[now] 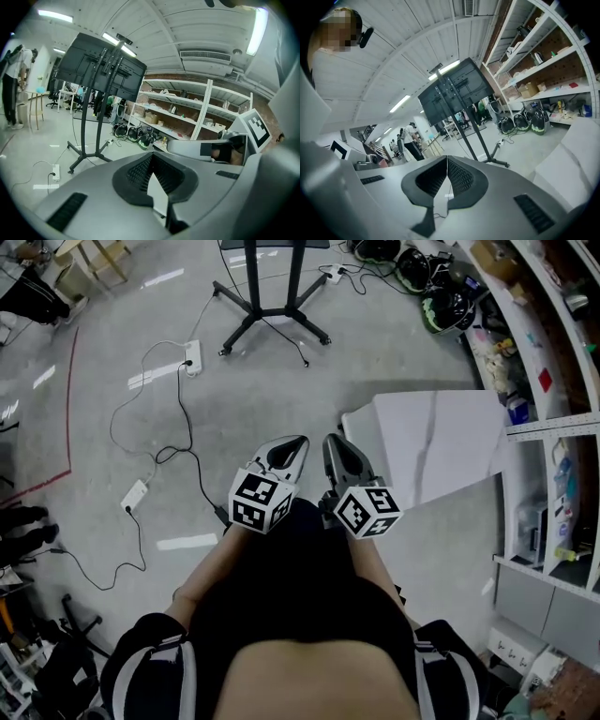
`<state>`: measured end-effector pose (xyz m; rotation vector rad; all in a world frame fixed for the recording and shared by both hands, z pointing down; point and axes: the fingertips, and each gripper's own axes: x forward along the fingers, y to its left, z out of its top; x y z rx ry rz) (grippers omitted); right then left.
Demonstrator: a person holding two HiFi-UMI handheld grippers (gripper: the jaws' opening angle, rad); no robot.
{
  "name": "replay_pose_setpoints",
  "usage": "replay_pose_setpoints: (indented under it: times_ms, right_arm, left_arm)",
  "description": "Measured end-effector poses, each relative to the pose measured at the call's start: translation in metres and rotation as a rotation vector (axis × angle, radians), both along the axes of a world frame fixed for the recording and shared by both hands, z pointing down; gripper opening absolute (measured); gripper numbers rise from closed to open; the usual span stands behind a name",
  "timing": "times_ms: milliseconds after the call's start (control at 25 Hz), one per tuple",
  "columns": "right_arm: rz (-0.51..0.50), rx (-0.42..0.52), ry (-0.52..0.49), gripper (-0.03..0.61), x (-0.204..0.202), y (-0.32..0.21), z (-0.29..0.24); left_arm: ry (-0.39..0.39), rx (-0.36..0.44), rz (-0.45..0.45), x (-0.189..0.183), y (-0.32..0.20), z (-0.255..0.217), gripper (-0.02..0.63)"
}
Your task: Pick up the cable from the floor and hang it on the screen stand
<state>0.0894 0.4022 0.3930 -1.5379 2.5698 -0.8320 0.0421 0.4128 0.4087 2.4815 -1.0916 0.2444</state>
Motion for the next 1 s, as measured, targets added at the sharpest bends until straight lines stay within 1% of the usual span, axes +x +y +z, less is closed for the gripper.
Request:
replay_pose_setpoints:
  times_ms: [80,200,360,520,600,800,1000]
  right_arm:
    - [-0.002,-0.01,0.001,0.023,0.0,-0.003,0.003]
    - [0.012,-0.013,-0.006,0.023,0.006,-0.01,0.0]
    - [0.028,-0.011,-0.004,0.023,0.018,-0.021,0.0]
    - [0.043,-0.014,-0.012,0.023,0.025,-0.03,0.002]
    - [0.044,-0.012,-0.008,0.023,0.023,-0.036,0.002]
    - [0.037,-0.024,-0.003,0.023,0.016,-0.056,0.01]
    - [0.03,-0.031,0.001,0.023,0.009,-0.096,0.014]
  left_arm:
    - [-0.016,0.002,-0.007,-0.002,-0.002,0.003,0.005]
    - [-0.055,0.031,-0.001,-0.003,-0.01,0.002,0.005]
    - [-0.043,0.024,-0.015,-0.004,-0.027,0.002,0.005]
    - [-0.096,0.054,-0.02,-0.006,-0.035,0.003,0.005]
    - [-0.11,0.056,-0.014,-0.007,-0.038,0.005,0.005]
    - [-0.073,0.031,-0.019,-0.009,-0.059,0.01,0.005]
    - [-0.077,0.033,-0.035,-0.016,-0.1,0.013,0.005]
